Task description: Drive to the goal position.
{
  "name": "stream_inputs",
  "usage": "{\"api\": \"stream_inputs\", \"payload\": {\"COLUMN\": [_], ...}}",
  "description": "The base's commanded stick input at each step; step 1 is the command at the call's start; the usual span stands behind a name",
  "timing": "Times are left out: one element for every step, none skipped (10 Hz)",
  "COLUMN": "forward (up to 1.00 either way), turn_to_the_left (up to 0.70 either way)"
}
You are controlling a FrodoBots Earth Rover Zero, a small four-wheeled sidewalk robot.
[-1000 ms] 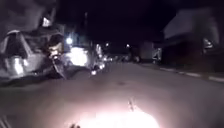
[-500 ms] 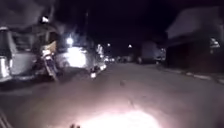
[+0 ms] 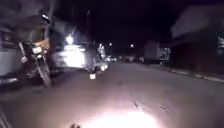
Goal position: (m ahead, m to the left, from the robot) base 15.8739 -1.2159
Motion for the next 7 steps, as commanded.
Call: {"api": "stream_inputs", "payload": {"forward": [1.0,1.0,1.0,1.0,1.0,1.0,1.0], "turn_to_the_left": [0.0,0.0,-0.27,-0.27,-0.22,0.0,0.0]}}
